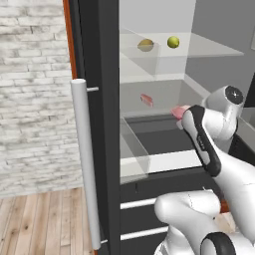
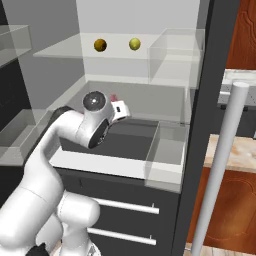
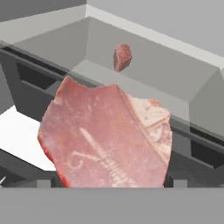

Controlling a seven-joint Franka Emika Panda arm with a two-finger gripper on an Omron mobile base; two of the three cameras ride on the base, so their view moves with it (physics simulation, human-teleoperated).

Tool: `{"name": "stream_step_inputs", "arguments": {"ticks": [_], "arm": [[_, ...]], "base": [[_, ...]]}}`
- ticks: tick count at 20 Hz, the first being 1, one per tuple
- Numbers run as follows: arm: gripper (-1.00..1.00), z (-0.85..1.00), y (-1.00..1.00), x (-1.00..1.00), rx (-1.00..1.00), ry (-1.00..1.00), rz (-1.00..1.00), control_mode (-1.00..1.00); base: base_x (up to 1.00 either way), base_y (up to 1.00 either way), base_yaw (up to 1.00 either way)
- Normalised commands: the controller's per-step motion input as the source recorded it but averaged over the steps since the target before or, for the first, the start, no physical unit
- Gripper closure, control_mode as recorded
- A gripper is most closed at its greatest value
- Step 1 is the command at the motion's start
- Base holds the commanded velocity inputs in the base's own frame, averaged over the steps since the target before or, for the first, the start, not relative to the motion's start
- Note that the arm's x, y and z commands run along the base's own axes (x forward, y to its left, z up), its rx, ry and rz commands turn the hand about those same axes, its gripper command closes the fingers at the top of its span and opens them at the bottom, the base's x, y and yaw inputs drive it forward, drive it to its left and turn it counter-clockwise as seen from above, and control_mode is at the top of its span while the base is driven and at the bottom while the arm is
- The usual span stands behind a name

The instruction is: Place one lemon and one steak in each tupperware on the nearby counter, to pack two identical lunches.

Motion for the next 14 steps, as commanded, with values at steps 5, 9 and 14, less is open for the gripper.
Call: {"name": "stream_step_inputs", "arguments": {"ticks": [5, 9, 14], "arm": [[1.00, 0.22, 0.21, -0.72, -0.11, 0.01, 0.09, -1.00], [1.00, 0.29, 0.03, -0.88, -0.08, 0.01, 0.07, -1.00], [1.00, 0.38, 0.08, -0.81, -0.06, 0.00, 0.09, -1.00]], "base": [[0.00, 0.00, 0.00], [0.00, 0.00, 0.00], [0.00, 0.00, 0.00]]}}
